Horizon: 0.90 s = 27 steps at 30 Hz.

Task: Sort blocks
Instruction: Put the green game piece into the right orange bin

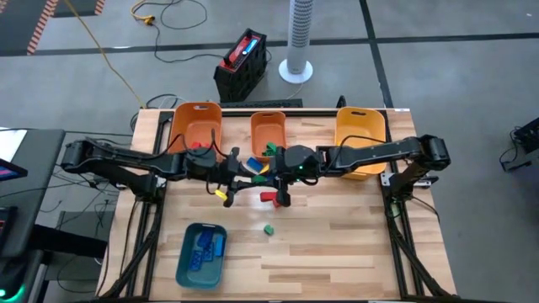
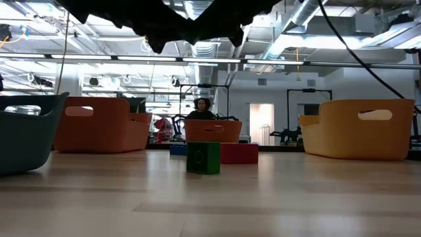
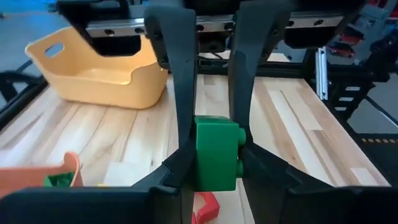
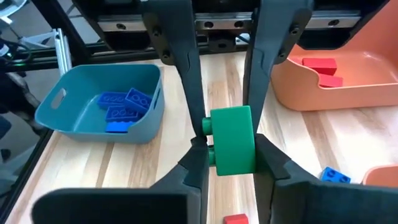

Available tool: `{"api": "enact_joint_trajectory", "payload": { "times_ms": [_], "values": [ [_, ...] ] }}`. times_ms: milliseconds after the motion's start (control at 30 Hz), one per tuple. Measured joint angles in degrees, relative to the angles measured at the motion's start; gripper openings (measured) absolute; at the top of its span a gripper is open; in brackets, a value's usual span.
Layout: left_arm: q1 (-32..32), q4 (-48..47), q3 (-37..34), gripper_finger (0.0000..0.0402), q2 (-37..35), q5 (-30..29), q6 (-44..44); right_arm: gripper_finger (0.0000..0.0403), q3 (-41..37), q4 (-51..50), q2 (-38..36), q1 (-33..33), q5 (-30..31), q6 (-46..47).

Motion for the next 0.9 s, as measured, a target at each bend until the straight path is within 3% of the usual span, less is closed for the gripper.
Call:
{"api": "enact_joint_trajectory", "payload": {
  "times_ms": [267,433,667,900],
  "values": [
    [0.00,-6.46,-0.12,0.0194,-0.12,-0.01,-2.36,0.0079,-0.09,-1.32,0.01,-0.54,-0.07,2.21],
    [0.02,-10.50,-0.03,0.0251,-0.36,-0.29,-9.23,0.0079,-0.09,-1.80,0.01,-1.52,-0.11,3.57],
    [0.02,-26.14,3.32,0.0255,-1.66,-0.39,-21.22,0.0079,-0.07,-3.91,0.72,-7.06,0.67,8.70],
    [0.02,-28.07,6.17,0.0249,-1.83,-0.42,-27.30,0.0079,0.80,-7.83,6.24,-13.93,0.94,12.05]
  ]
}}
